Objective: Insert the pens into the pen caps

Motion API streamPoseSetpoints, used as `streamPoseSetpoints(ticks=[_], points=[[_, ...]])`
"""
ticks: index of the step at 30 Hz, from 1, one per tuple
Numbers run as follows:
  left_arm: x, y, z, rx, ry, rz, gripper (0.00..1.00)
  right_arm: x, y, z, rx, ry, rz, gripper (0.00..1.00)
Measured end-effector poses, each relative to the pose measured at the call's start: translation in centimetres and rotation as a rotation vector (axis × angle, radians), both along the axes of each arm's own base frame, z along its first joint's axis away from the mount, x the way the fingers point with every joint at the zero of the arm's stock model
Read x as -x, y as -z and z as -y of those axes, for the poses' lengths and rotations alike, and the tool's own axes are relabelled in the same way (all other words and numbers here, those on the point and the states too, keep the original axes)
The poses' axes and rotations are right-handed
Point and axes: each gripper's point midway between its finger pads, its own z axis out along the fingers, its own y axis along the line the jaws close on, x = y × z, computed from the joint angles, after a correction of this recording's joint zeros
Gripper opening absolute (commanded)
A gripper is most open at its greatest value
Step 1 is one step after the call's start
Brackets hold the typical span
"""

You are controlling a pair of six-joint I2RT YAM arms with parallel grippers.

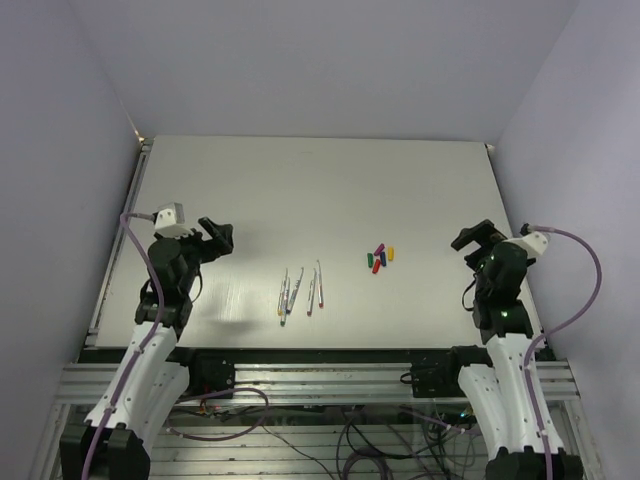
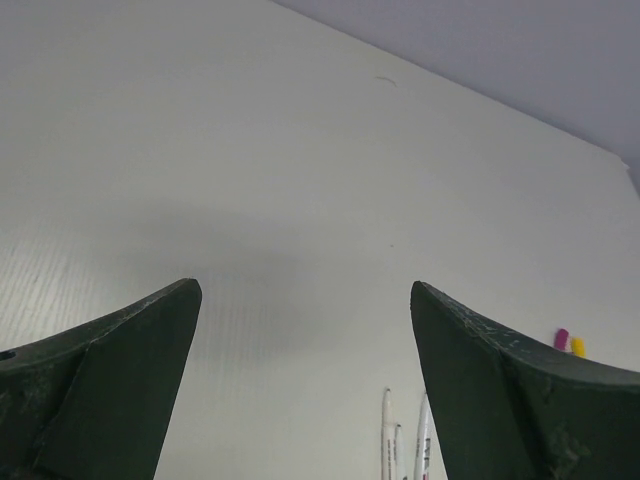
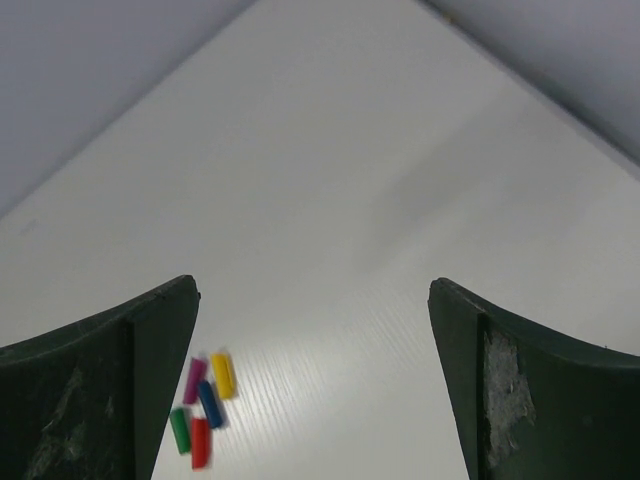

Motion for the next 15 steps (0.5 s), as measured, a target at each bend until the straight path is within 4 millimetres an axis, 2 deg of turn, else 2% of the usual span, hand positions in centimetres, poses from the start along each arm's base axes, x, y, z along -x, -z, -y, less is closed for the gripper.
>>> streamPoseSetpoints(ticks=[4, 7, 10, 15], points=[[0.6, -1.4, 1.2, -0.016, 0.061, 0.051, 0.97, -0.7, 2.9, -1.0, -0.010, -0.065, -0.113, 1.00], [1.2, -1.7, 2.4, -0.035, 0.106, 0.068, 0.97, -0.7, 3.9, -1.6, -0.021, -0.097, -0.136, 1.00], [1.8, -1.1, 4.1, -0.055, 0.169, 0.049, 0.97, -0.3, 3.2, -1.9, -0.021, -0.116, -0.084, 1.00], [2.7, 0.8, 7.1, -0.106, 0.265, -0.010, 0.97, 0.2, 0.3, -2.5, 0.007, -0.154, 0.064, 0.98]])
